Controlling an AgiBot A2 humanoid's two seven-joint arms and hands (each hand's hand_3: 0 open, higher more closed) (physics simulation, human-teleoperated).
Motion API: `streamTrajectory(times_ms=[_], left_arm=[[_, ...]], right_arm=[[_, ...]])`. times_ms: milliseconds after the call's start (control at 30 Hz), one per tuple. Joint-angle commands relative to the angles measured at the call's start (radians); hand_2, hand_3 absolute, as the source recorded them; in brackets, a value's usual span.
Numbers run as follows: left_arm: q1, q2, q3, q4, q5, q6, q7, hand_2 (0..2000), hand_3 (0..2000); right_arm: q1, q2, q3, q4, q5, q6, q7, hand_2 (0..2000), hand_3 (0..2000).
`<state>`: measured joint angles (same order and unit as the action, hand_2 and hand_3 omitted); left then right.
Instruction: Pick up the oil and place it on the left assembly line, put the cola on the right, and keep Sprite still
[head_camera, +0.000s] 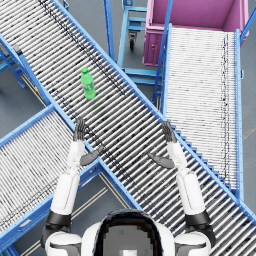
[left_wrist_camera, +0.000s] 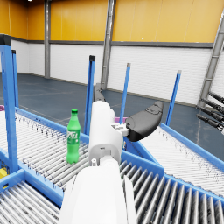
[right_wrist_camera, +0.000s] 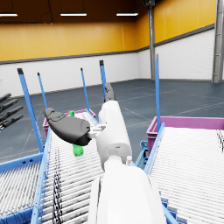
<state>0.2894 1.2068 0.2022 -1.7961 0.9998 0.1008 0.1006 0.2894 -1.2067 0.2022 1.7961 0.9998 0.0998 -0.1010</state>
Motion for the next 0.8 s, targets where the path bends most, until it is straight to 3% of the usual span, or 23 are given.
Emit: streamTrajectory(times_ms=[33, 800], left_arm=[[0.000, 0.000, 0.000, 0.000, 0.000, 0.000, 0.000, 0, 0], [0.000, 0.000, 0.000, 0.000, 0.000, 0.000, 0.000, 0, 0]], right_arm=[[0.000, 0.000, 0.000, 0.000, 0.000, 0.000, 0.000, 0, 0], [0.000, 0.000, 0.000, 0.000, 0.000, 0.000, 0.000, 0, 0]])
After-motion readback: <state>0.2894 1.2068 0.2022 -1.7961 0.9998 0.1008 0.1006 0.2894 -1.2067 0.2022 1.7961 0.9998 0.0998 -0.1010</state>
